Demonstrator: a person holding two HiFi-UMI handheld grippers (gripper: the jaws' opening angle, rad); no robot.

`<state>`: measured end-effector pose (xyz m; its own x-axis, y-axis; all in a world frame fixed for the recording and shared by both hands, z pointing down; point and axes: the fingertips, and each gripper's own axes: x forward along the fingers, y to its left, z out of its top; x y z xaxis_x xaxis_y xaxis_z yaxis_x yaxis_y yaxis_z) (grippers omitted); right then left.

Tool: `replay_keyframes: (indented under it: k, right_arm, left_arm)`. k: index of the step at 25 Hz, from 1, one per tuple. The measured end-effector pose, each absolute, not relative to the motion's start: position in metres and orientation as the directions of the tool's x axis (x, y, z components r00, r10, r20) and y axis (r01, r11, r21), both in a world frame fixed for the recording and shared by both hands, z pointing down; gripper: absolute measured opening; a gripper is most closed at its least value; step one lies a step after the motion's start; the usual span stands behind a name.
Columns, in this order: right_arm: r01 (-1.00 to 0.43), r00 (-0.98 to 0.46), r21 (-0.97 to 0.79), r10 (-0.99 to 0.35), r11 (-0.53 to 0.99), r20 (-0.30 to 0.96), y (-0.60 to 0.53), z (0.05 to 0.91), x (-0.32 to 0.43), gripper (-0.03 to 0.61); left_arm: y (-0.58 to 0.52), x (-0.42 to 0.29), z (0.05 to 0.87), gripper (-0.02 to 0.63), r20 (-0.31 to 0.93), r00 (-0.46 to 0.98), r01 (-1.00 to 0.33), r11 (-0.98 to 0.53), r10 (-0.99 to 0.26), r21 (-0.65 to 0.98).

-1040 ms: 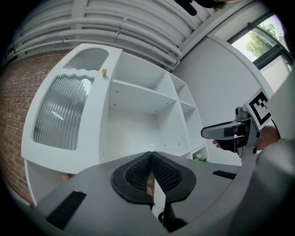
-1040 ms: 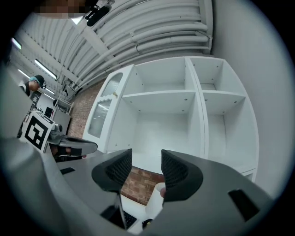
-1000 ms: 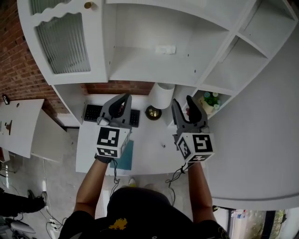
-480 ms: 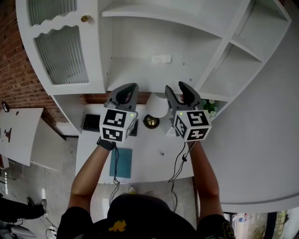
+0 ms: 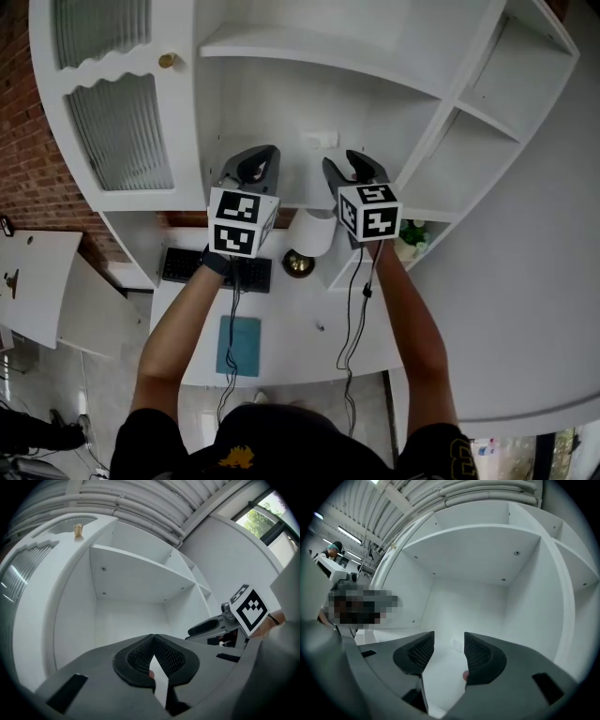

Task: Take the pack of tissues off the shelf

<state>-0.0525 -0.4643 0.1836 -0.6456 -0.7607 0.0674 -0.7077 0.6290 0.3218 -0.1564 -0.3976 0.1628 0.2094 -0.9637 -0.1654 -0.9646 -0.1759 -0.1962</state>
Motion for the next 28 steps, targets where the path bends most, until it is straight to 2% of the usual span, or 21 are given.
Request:
replay_keyframes:
  k: [12,28]
  right_arm:
    - [-0.709,-0.617,0.303,-0.768,0.637,0.173,-0.551,0.201,-0.073,0.195]
    - [-0.702,-0.558,0.331,-0.776,0.63,0.294,-0.614,0.223,-0.095,0.195]
  left_arm:
    - [-0.456,-0.175,0.161,0.017,-0.175,0.201,-0.969,-0.169,-0.964,-0.182]
    - [-0.495,-0.185,0.171,0.017,-0.163,0.207,-0.968,-0.178,-0.965,-0.179]
